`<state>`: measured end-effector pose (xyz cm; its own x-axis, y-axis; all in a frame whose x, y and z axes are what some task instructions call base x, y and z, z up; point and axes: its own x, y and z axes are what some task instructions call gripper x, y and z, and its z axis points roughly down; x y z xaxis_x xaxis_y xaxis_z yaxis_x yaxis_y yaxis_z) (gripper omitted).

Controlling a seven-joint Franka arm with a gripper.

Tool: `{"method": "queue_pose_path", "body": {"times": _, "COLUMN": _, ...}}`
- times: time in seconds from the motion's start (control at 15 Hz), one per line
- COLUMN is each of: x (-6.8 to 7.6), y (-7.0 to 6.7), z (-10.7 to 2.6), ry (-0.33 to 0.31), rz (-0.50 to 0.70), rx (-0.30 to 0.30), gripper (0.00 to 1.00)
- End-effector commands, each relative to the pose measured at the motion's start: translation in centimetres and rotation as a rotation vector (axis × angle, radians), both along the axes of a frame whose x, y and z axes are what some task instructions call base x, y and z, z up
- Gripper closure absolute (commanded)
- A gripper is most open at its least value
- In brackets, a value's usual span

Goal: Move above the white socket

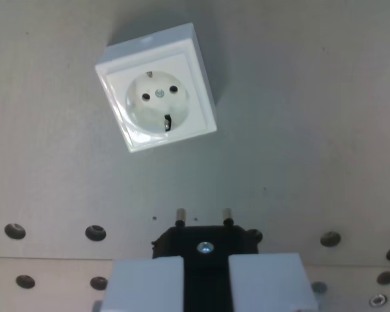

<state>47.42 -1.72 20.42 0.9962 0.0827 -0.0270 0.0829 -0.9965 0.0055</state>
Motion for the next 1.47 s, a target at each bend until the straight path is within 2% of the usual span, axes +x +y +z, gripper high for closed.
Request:
{"method": "queue_pose_path", "body": {"times": 0.07, "x": -0.2, "y": 0.4, "z": -1.6, "ry": -0.093, "rz": 0.145, "rx": 0.006, "gripper": 1.0}}
{"method": "queue_pose_path", "body": {"times": 0.6, "x": -0.1, "y": 1.3, "z": -5.3, "ry": -0.101, "rz": 0.206, "rx": -0.004, "gripper": 1.0}}
{"method": "queue_pose_path", "body": {"times": 1.13, "x": 0.0, "y": 2.0, "z": -7.8, "ry": -0.103, "rz": 0.231, "rx": -0.014, "gripper": 1.0}}
{"method": "queue_pose_path", "body": {"times": 1.47, "x": 0.0, "y": 2.3, "z": -8.7, "ry": -0.099, "rz": 0.228, "rx": -0.018, "gripper": 1.0}}
